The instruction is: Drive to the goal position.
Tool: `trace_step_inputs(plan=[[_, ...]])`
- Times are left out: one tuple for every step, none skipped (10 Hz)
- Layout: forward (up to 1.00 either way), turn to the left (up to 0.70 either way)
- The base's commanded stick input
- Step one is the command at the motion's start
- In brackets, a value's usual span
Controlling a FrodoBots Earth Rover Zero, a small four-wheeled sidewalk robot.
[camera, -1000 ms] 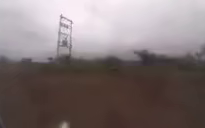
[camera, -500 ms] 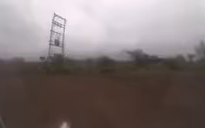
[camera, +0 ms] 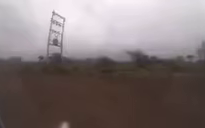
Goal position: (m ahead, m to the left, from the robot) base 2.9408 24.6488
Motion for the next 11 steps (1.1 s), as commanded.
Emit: trace_step_inputs(plan=[[0.7, 0.0], [0.7, 0.0], [0.7, 0.0], [0.7, 0.0], [0.7, 0.0], [0.7, 0.0], [0.7, 0.0], [0.7, 0.0], [0.7, 0.0], [0.7, 0.0], [0.7, 0.0]])
